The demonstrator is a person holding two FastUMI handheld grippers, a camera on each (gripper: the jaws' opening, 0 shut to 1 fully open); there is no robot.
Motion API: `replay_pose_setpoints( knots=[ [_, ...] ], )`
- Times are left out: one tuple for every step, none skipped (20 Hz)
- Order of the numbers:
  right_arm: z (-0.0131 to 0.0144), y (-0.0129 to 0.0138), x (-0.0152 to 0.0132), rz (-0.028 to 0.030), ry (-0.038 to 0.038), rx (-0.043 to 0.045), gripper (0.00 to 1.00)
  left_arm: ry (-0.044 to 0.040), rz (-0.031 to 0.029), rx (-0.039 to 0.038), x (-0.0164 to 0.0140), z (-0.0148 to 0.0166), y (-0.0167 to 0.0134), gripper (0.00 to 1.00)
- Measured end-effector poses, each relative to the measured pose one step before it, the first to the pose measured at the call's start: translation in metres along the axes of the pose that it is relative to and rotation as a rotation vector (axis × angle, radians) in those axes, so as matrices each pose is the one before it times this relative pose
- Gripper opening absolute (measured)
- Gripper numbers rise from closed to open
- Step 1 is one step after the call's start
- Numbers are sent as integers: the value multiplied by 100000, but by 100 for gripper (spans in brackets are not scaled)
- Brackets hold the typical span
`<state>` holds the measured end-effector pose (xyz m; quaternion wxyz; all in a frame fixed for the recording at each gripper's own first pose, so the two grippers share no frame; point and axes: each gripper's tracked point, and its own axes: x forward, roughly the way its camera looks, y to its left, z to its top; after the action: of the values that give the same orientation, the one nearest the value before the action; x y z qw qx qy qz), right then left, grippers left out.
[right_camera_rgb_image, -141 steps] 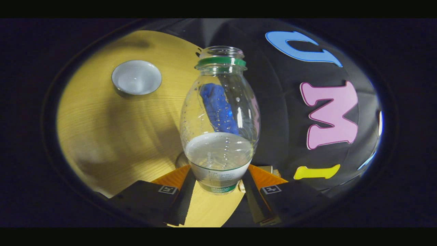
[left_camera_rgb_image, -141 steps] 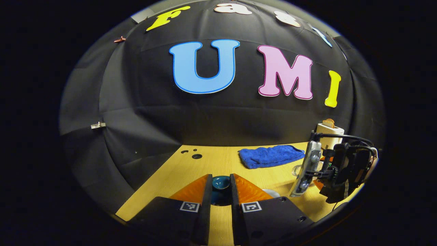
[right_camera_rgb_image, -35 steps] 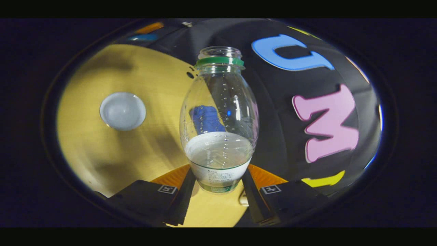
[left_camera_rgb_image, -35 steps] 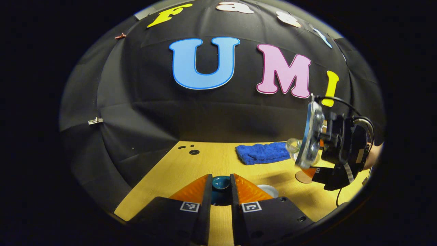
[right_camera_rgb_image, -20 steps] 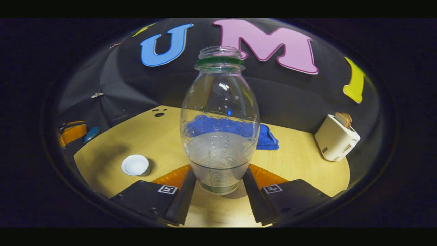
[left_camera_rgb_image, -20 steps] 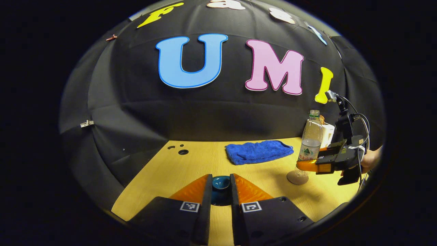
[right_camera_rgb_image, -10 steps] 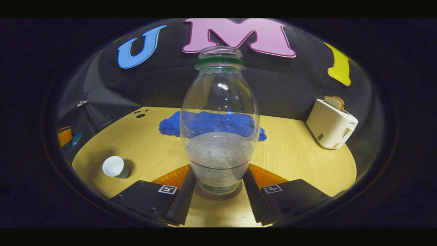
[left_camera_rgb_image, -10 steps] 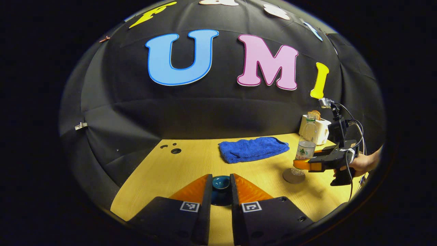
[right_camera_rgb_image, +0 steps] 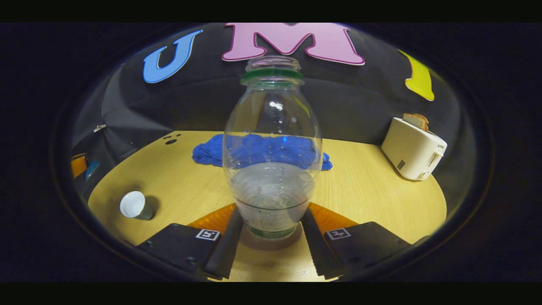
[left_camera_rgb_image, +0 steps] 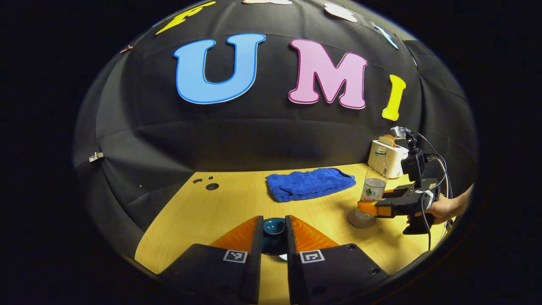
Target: Open the teacup lid with one hand, grasp the water bottle and pour water into the teacup with the other hand; after pouring, place the water bottle on the coaster and then close the teacup lid.
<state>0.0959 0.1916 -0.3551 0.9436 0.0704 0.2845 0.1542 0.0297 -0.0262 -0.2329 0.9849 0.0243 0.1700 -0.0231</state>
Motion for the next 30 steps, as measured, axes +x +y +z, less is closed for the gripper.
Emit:
replay_pose_setpoints(
  knots=[
    [-312,150,-91,721,1174,-177,76,64,-193,-115,79,12,-161,30],
    [-688,270,-97,493,2347,-374,78,76,-235,-225,106,-45,-41,30],
    [-644,-44,-18,412,1988,-639,78,43,-291,-255,206,-7,-180,30],
    [-577,186,-83,645,1450,-32,79,85,-342,-252,125,-28,-228,30],
    [-576,226,9,552,1468,809,79,55,-379,-250,164,-87,-132,30],
    [-721,275,-180,501,1376,1123,81,37,-273,-366,106,4,-114,30],
    [-469,17,-106,-143,1298,1139,81,181,-355,-639,217,-174,-125,30],
    [-526,29,-104,-153,992,1133,82,312,-261,-774,234,-141,-171,30],
    [-325,17,-149,78,599,964,83,421,-81,-689,210,-355,-89,30],
    [-468,-24,-248,-141,619,674,93,415,-61,-609,287,-192,-96,30],
    [-507,90,-296,-6,681,500,100,273,-41,-657,296,-220,-43,30],
    [-535,-27,-570,-135,704,491,100,162,-317,-619,202,-225,-98,30],
    [-526,-89,-533,-304,637,675,100,527,-391,-237,259,-436,-222,30],
    [-487,-85,-428,-390,470,881,100,648,-327,186,266,-387,-205,30],
    [-577,-79,-598,-139,708,881,100,439,-373,395,305,-393,-272,30],
    [-733,-25,-576,-308,808,758,99,407,-567,421,311,-361,-240,30],
    [-581,-163,-662,-348,870,605,100,702,-671,429,232,-479,-311,30],
    [-607,-282,-653,-555,606,489,99,623,-547,559,300,-421,-251,30],
    [-443,-275,-542,-618,636,381,99,328,-343,540,218,-401,-180,30],
    [-393,-387,-628,-772,247,506,99,386,-88,499,226,-362,-166,30],
    [-177,-313,-557,-559,83,615,100,744,92,296,256,-572,-118,30],
    [-77,-426,-484,-610,-246,542,99,727,141,-32,153,-407,-15,31],
    [69,-517,-481,-1067,-322,190,99,797,97,-101,182,-483,-79,27],
    [190,-453,-437,-725,-456,3,99,555,50,182,164,-460,-8,30],
    [151,-383,-251,-715,-573,31,100,301,194,540,165,-257,21,34],
    [291,-339,-416,-557,-659,287,99,193,60,707,155,-173,14,30],
    [194,-188,-268,-368,-527,428,99,13,-62,758,208,-227,-36,30],
    [240,-337,-261,-510,-478,533,99,191,-92,903,208,-137,-11,30],
    [220,-254,-165,-459,-537,487,99,699,398,838,202,-367,90,31],
    [118,-163,-165,-316,-432,509,99,908,301,263,165,-309,95,30]
  ],
)
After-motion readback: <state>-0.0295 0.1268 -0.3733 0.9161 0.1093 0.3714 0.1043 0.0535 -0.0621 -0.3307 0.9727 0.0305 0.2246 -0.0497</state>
